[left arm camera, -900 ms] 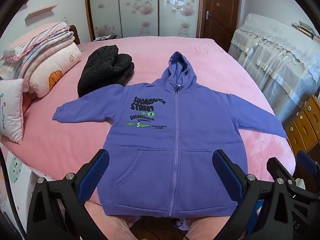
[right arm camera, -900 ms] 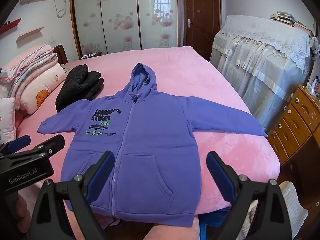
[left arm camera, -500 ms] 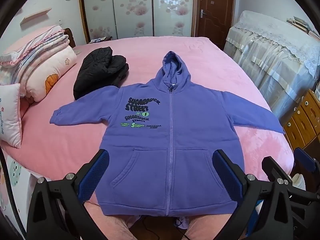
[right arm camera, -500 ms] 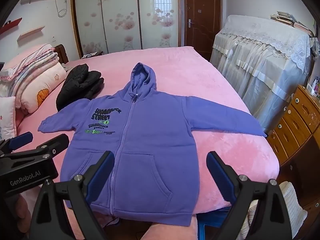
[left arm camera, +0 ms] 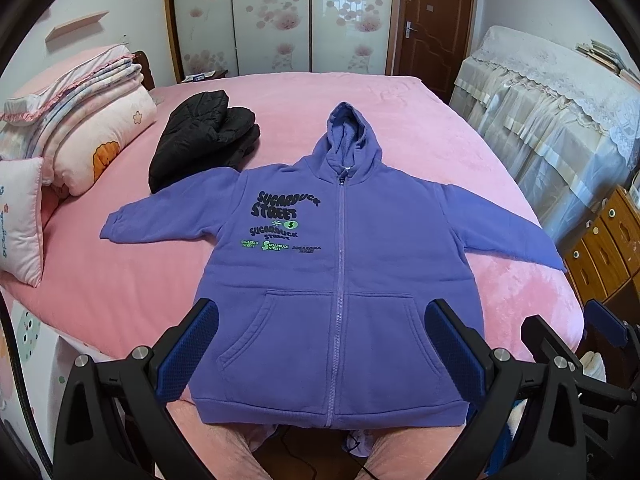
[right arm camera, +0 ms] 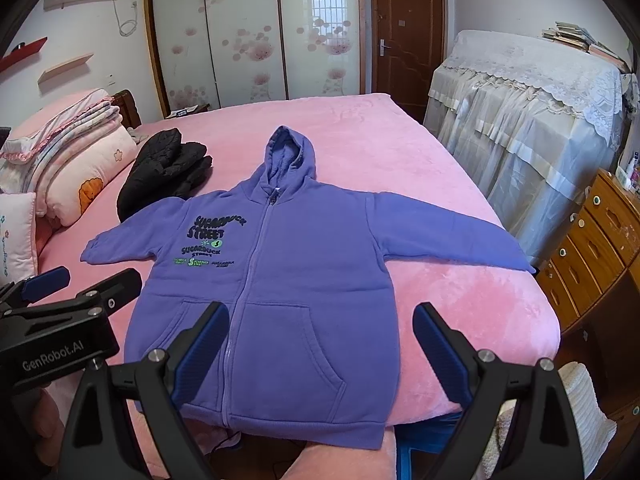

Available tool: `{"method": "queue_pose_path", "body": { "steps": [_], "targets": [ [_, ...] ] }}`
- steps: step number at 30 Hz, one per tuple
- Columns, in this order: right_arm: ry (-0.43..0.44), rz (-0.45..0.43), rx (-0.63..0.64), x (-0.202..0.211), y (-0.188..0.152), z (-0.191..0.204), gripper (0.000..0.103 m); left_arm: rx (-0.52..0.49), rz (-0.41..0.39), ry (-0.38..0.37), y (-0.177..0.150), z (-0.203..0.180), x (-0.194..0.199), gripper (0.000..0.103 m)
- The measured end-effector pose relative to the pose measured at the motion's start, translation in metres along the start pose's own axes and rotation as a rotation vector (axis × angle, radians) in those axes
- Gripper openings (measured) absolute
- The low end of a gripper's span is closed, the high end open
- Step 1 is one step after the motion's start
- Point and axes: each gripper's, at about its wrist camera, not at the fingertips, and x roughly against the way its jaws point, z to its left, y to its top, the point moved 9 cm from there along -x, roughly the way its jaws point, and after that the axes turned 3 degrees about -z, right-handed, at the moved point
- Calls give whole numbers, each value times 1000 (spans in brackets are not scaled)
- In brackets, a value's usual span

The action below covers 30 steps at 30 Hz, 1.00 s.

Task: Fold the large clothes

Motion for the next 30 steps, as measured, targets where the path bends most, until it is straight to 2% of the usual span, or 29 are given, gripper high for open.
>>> {"method": "queue_pose_path", "body": {
  "steps": [17,30],
  "targets": [
    [-18,-3,22,-2,-1,6,94,27,15,-15,-3,10,-3,102],
    [-12,5,26,-9,-5,10,94,28,38,10,-7,10,-10,102]
  ]
}}
